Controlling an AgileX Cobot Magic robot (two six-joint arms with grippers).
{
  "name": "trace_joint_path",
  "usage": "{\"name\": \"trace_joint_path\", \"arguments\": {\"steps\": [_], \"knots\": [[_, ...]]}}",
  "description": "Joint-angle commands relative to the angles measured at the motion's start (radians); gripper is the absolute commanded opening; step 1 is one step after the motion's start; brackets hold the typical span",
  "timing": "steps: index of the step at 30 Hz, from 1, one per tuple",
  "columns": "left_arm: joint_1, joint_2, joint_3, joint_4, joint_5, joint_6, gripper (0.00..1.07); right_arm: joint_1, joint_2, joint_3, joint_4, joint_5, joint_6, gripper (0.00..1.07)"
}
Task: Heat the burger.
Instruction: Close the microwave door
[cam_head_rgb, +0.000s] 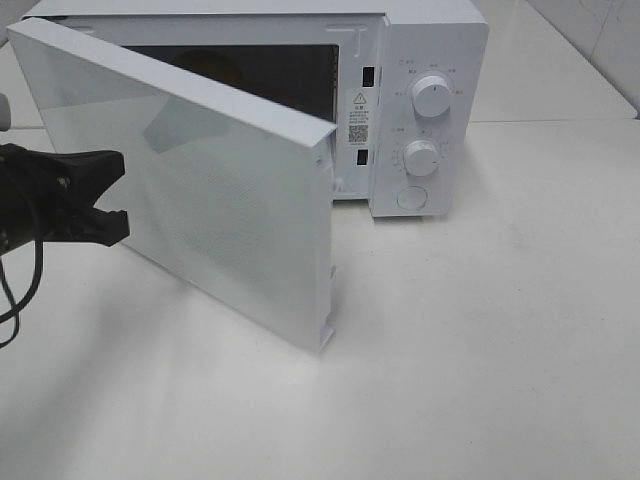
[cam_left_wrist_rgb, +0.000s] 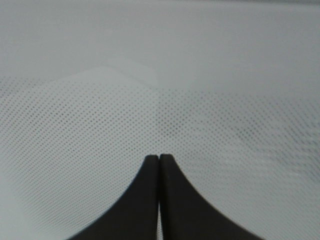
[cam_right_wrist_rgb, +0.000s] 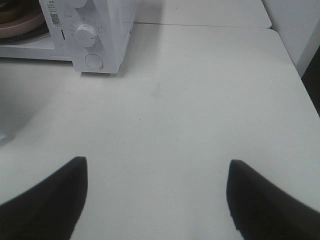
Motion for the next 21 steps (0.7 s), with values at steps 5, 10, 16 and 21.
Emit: {"name": "trace_joint_path", "arguments": {"steps": [5, 10, 16, 21], "knots": [[-0.089, 0.046, -0.076, -0.069, -0.006, -0.002, 0.00, -0.007, -0.027, 0.001, 0.003, -0.008, -0.012, 0.76], [-0.161, 0.089, -0.167, -0.100, 0.030, -0.002, 0.00, -0.007, -0.027, 0.001, 0.003, -0.008, -0.012, 0.76], [-0.218, 0.129, -0.270, -0.161, 0.104, -0.002, 0.00, -0.007, -0.027, 0.001, 0.003, -0.008, -0.011, 0.76], [-0.257, 0.176, -0.350, -0.213, 0.127, -0.001, 0.00, -0.007, -0.027, 0.001, 0.003, -0.008, -0.011, 0.76]]}}
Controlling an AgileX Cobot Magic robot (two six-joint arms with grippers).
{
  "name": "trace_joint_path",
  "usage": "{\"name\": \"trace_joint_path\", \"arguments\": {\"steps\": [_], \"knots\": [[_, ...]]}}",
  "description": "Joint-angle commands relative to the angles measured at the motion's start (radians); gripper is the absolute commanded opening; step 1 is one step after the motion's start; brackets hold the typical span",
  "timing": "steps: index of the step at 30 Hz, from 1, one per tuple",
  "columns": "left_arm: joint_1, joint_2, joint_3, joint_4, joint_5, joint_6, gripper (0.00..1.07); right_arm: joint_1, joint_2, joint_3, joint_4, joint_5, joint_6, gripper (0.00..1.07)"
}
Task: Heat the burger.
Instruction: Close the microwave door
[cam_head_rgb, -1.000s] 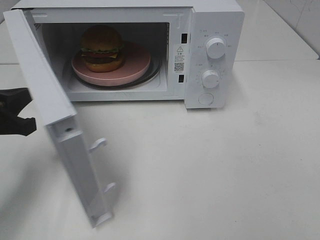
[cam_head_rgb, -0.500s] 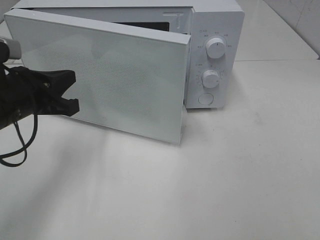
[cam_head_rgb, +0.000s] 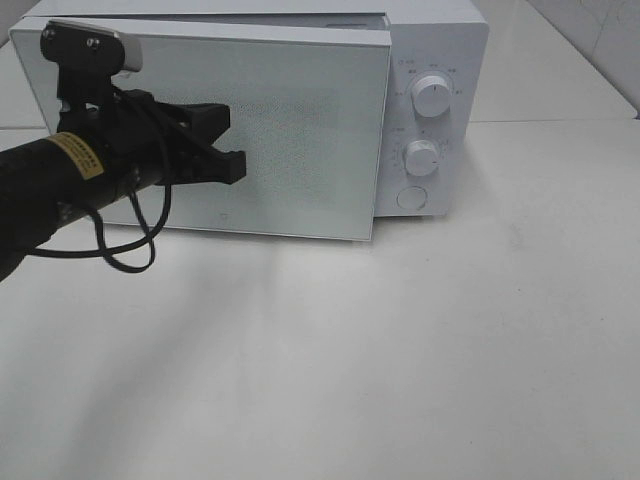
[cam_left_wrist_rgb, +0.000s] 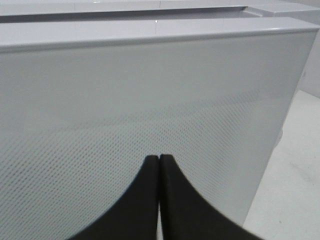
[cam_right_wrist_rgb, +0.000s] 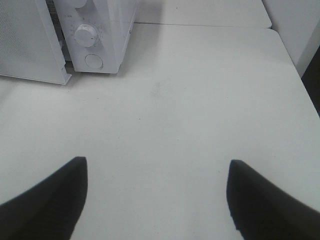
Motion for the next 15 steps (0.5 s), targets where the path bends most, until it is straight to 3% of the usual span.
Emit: {"name": "trace_joint_path", "arguments": {"steps": [1, 15], "knots": [[-0.021, 0.020, -0.044, -0.039, 0.017, -0.001, 0.00, -0.007, -0.027, 0.001, 0.003, -0.008, -0.011, 0.76], [-0.100, 0.151, -0.242, -0.069, 0.064, -0.002, 0.00, -0.007, -0.027, 0.001, 0.003, -0.008, -0.011, 0.76]]}}
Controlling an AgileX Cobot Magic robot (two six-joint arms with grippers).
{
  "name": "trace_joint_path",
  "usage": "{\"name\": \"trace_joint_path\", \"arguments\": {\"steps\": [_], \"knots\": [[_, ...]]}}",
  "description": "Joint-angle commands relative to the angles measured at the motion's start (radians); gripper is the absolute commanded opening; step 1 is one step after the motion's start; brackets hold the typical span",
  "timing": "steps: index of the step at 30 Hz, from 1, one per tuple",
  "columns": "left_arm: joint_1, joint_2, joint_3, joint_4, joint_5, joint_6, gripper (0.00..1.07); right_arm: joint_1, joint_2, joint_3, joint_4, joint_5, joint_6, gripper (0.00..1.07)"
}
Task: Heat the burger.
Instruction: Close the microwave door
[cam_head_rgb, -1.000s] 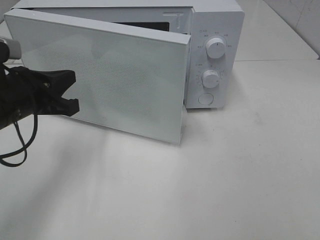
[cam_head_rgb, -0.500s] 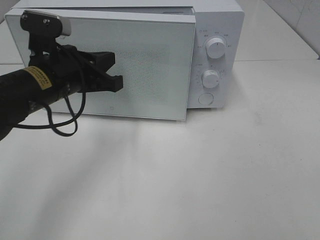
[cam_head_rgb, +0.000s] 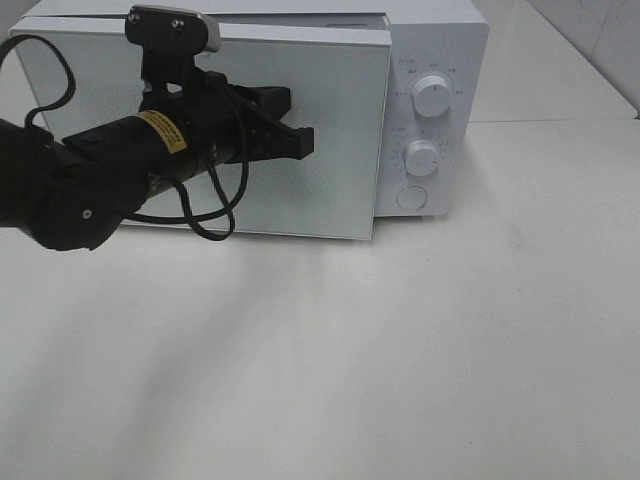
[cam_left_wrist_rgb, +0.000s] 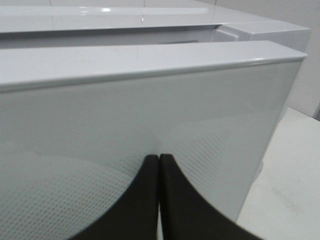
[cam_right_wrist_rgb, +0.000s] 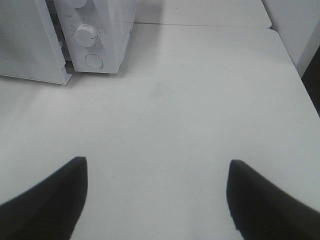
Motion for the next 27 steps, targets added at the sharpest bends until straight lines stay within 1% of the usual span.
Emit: {"name": "trace_joint_path", "arguments": {"steps": [1, 2, 3, 4, 5, 7, 8, 12, 13, 14, 15, 17, 18, 20, 21, 22, 27], "knots": [[-0.018, 0.023, -0.052, -0.019, 0.016, -0.002, 0.00, -0.007, -0.027, 0.001, 0.003, -0.008, -0.011, 0.76], [-0.021, 0.039, -0.077, -0.026, 0.017, -0.002, 0.00, -0.007, -0.027, 0.001, 0.002, -0.008, -0.011, 0.76], [-0.021, 0.039, -0.077, -0.026, 0.017, -0.002, 0.00, -0.007, -0.027, 0.001, 0.002, -0.008, -0.011, 0.76], [-0.021, 0.056, -0.106, -0.031, 0.020, -0.006, 0.00, -0.007, -0.027, 0.001, 0.002, -0.008, -0.011, 0.76], [-0.021, 0.056, -0.106, -0.031, 0.020, -0.006, 0.00, -0.007, -0.027, 0.001, 0.002, -0.008, -0.011, 0.76], [-0.021, 0.080, -0.145, -0.041, 0.042, -0.010, 0.00, -0.007, -0.027, 0.001, 0.002, -0.008, -0.011, 0.76], [-0.021, 0.080, -0.145, -0.041, 0.042, -0.010, 0.00, -0.007, -0.027, 0.001, 0.002, -0.008, -0.011, 0.76], [-0.021, 0.112, -0.202, -0.049, 0.062, -0.002, 0.00, -0.007, -0.027, 0.001, 0.002, -0.008, -0.011, 0.76], [-0.021, 0.112, -0.202, -0.049, 0.062, -0.002, 0.00, -0.007, -0.027, 0.001, 0.002, -0.008, -0.011, 0.76], [-0.021, 0.126, -0.225, -0.050, 0.067, -0.002, 0.00, -0.007, -0.027, 0.001, 0.002, -0.008, -0.011, 0.76], [-0.021, 0.126, -0.225, -0.050, 0.067, -0.002, 0.00, -0.007, -0.027, 0.001, 0.002, -0.008, -0.011, 0.76], [-0.021, 0.152, -0.267, -0.052, 0.076, -0.002, 0.00, -0.007, -0.027, 0.001, 0.002, -0.008, -0.011, 0.76], [-0.021, 0.152, -0.267, -0.052, 0.076, -0.002, 0.00, -0.007, -0.027, 0.001, 0.002, -0.008, -0.011, 0.76], [-0.021, 0.181, -0.317, -0.063, 0.105, -0.001, 0.00, -0.007, -0.027, 0.001, 0.002, -0.008, -0.011, 0.76], [-0.021, 0.181, -0.317, -0.063, 0.105, -0.001, 0.00, -0.007, -0.027, 0.001, 0.002, -0.008, -0.011, 0.76], [-0.021, 0.197, -0.345, -0.073, 0.117, 0.007, 0.00, -0.007, -0.027, 0.001, 0.002, -0.008, -0.011, 0.76], [-0.021, 0.215, -0.385, -0.076, 0.120, 0.009, 0.00, -0.007, -0.027, 0.001, 0.002, -0.008, -0.011, 0.76]]}}
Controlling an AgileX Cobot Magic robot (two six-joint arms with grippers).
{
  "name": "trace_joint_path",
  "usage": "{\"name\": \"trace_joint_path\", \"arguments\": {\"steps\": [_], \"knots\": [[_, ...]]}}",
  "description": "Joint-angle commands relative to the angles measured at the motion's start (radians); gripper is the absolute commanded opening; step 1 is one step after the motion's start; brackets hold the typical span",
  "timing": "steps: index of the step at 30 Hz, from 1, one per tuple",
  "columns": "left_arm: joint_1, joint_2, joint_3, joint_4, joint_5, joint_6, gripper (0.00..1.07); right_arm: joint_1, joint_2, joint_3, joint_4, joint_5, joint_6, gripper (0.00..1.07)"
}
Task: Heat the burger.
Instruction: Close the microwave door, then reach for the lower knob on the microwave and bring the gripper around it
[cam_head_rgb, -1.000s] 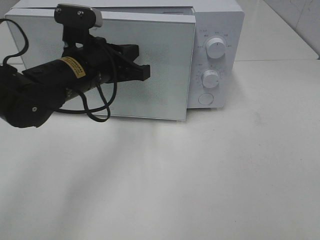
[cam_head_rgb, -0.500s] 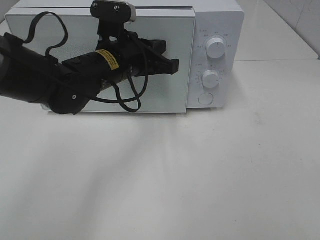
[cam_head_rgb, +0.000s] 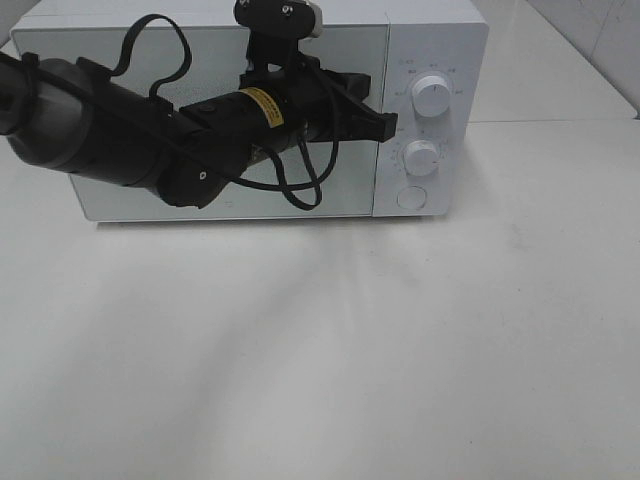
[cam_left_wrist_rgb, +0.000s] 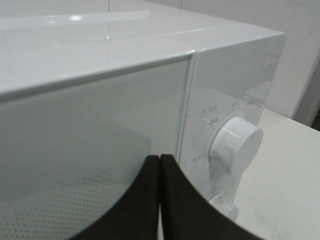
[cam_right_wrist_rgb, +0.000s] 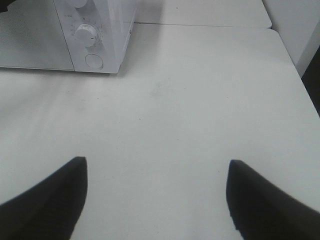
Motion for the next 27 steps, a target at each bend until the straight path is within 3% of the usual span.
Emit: {"name": "trace_joint_path", "arguments": {"steps": [1, 10, 15, 20, 27], "knots": [[0.032, 0.009, -0.039, -0.106, -0.012, -0.002, 0.00, -0.007, -0.027, 0.001, 0.002, -0.008, -0.011, 0.76], [0.005, -0.012, -0.038, -0.062, 0.070, 0.018, 0.00, -0.007, -0.027, 0.001, 0.002, -0.008, -0.011, 0.76], [-0.030, -0.058, -0.020, -0.063, 0.175, 0.085, 0.00, -0.007, -0.027, 0.001, 0.002, -0.008, -0.011, 0.76], [-0.050, -0.155, 0.107, -0.071, 0.183, 0.089, 0.00, -0.007, -0.027, 0.001, 0.002, -0.008, -0.011, 0.76], [-0.054, -0.257, 0.211, -0.085, 0.264, 0.088, 0.00, -0.007, -0.027, 0.001, 0.002, -0.008, -0.011, 0.76]]}}
